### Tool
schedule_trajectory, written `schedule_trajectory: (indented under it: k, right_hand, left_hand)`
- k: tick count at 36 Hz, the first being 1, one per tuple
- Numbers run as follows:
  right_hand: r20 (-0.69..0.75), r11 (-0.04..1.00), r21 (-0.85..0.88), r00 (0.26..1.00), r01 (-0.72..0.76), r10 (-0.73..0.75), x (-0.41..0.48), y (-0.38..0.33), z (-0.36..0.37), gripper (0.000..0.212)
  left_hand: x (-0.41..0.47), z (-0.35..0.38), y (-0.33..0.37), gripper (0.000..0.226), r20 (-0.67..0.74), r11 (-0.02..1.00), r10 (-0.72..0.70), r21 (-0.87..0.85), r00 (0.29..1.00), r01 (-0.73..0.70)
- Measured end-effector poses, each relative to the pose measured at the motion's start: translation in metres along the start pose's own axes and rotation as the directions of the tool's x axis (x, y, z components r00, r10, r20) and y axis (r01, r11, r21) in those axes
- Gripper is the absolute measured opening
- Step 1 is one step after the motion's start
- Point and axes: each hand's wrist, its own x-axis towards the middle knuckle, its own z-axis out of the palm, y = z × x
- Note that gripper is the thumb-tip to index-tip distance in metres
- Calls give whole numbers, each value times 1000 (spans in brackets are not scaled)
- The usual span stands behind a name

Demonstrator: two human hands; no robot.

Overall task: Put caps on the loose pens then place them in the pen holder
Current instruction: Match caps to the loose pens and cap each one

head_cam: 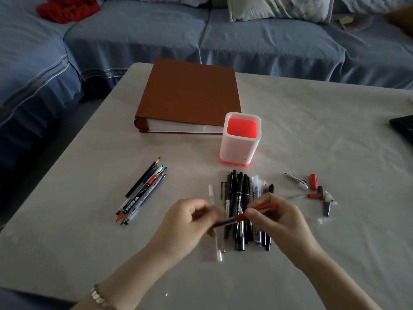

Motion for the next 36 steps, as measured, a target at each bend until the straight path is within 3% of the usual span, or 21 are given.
schedule_trajectory:
  k: [2,3,5,7,10,14,17,19,26,33,36]
  right_hand:
    - [-49,981,186,996,-64,74,3,8,-8,7]
    - [-69,963,258,993,-75,96,5,12,-12,17]
    - [-108,945,318,987,-81,121,9,17,-20,39]
    - [-148,930,356,977,-90,151,13,15,-27,31]
    - [-248,947,294,947,-130,207,26,11,-34,31]
    - [-345,979,-98,929,-180,136,42,18,-37,32]
    - [-311,882,-433,949,-185,46,49,30,-32,27]
    - [-308,812,-549,951,-199,26,52,37,-25,24]
    - [-297,789,-582,955,-196,19,50,48,-17,53]
    - [-241,851,-510,970,-124,-4,36,48,-34,33]
    - [-273,787,-608,958,-105,-83,32,50,-56,19]
  left_hand:
    - [7,-11,-18,18,-160,958,131,273,978,-84]
    - [11,-19,-26,14,-244,919,185,386,952,-79]
    - [21,-36,-42,18,-363,831,257,556,896,-13]
    - [30,-50,-54,25,-408,772,262,633,875,64]
    - [34,-61,-62,23,-432,731,229,668,872,139]
    - [35,-61,-69,18,-417,689,174,699,892,193]
    - [37,-59,-70,16,-416,677,148,704,897,214]
    - [37,-57,-69,13,-413,666,147,713,899,219]
    - [36,-49,-61,13,-341,583,159,789,927,191]
    - [30,-16,-30,12,-252,760,358,639,899,-124]
    - [26,-3,-17,9,-208,774,392,600,896,-200]
